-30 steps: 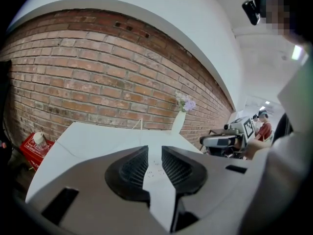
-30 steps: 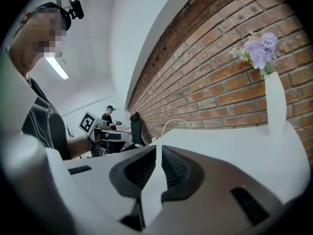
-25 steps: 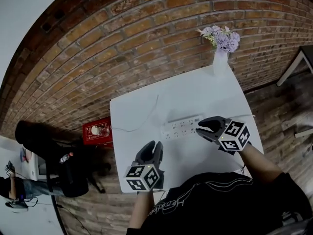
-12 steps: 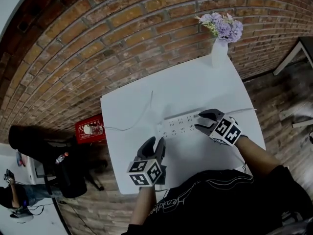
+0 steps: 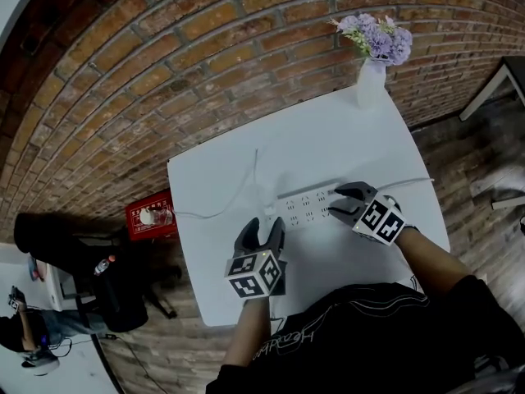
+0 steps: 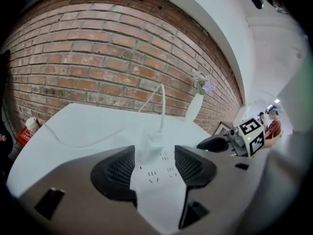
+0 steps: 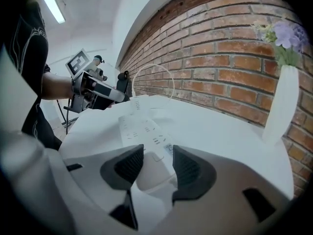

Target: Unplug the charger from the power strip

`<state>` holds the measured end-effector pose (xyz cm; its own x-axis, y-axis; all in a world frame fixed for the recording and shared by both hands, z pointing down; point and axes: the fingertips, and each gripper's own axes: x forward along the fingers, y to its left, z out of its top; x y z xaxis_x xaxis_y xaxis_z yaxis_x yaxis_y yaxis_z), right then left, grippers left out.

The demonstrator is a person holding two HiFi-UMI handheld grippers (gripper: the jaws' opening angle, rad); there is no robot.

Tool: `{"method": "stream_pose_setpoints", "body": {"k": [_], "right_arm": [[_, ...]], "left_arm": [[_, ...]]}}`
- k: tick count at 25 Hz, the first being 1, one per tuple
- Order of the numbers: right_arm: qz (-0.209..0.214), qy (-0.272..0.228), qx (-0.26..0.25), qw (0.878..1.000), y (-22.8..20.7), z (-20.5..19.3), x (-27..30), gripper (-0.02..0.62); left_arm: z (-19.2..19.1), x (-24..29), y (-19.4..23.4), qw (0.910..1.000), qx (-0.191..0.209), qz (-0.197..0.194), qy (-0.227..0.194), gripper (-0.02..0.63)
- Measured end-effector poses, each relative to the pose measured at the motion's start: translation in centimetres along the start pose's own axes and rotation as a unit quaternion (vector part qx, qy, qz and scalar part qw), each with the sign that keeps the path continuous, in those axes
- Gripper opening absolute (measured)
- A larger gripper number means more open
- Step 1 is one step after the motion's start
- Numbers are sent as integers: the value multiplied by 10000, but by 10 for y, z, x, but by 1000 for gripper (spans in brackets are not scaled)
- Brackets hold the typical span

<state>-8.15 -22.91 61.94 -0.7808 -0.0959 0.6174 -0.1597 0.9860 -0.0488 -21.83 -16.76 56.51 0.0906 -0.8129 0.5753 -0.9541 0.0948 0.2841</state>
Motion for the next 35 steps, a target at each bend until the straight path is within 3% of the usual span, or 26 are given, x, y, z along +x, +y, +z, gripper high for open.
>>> {"method": "stream_pose_setpoints", "body": {"k": [5, 12, 21, 28, 35], "right_arm": [[-58, -108, 1, 9999, 0, 0, 0, 167], [-191, -213, 95, 9995, 1, -1, -2, 165], [-288, -196, 147, 9993, -2, -1, -3, 160], [-380, -250, 213, 9987, 0, 1, -2, 155], [-385, -273, 241, 9986, 2, -1, -3, 153]], "left_arm": [[3, 15, -1, 9999, 59, 132, -22, 244], [4, 31, 7, 9979, 140, 628, -39, 242], [5, 43, 5, 9927, 453, 1119, 2, 144], [5, 41, 9, 9862, 500, 1578, 0, 135], [4, 39, 8, 9886, 367, 1462, 38, 133]]}}
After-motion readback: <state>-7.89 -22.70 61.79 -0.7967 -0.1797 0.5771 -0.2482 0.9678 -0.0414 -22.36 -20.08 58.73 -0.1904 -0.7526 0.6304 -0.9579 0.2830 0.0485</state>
